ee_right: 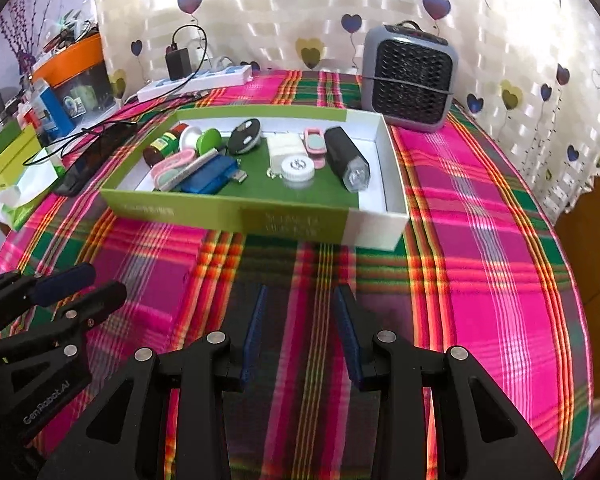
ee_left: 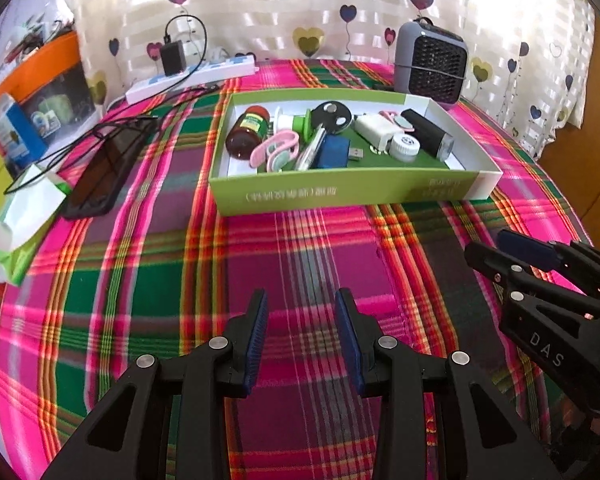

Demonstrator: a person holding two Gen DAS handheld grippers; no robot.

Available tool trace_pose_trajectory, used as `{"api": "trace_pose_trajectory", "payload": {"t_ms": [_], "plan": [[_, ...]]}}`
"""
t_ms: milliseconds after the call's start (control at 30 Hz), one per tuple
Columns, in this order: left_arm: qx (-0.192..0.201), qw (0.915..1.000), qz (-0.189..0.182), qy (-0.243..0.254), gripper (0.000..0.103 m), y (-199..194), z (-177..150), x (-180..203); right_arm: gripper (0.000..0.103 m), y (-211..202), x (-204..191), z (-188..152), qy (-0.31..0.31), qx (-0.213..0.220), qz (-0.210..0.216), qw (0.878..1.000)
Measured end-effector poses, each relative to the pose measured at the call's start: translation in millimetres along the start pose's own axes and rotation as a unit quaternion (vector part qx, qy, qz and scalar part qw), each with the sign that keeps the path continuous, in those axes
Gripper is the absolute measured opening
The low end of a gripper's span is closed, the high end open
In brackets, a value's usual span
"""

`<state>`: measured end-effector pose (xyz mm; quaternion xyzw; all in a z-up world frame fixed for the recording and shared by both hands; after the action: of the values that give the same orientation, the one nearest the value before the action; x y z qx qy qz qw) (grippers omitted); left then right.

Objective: Organize rigid objects

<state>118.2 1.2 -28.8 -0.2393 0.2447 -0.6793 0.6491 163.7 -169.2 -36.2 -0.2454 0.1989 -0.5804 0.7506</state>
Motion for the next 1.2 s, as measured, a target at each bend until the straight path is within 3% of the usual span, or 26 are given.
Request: {"api": "trace_pose_trajectory", "payload": {"t_ms": [333, 400, 467, 1200], "plan": [[0.001, 0.9998, 0.019, 0.0, 0.034, -2, -7, 6, 0.036, -2, 8, -14, 0.01, -0.013, -0.013, 1.0], [0.003, 0.9997, 0.026, 0.0, 0.034, -3, -8, 8, 0.04, -3, 9, -15, 0.013, -0.013, -0.018, 1.0], [0.003, 0.9996, 0.026, -0.006, 0.034, -3, -8, 7, 0.051, -4, 11, -18, 0.016, -0.013, -0.02, 1.0], [0.009, 0.9995, 0.029, -0.001, 0.035, -7, -11, 9, 0.052, -11, 10, -24, 0.017, -0.004, -0.028, 0.999]]}}
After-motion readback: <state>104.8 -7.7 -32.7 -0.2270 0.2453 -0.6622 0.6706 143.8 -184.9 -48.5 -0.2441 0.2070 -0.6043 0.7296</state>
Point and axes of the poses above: each gripper's, at about its wrist camera, not at the fingertips, and y roughly the way its jaws point, x to its right, z to its top, the point moved 5 cm from there along y, roughly the way its jaws point, and after that the axes turned 13 degrees about x, right-handed, at the moved point
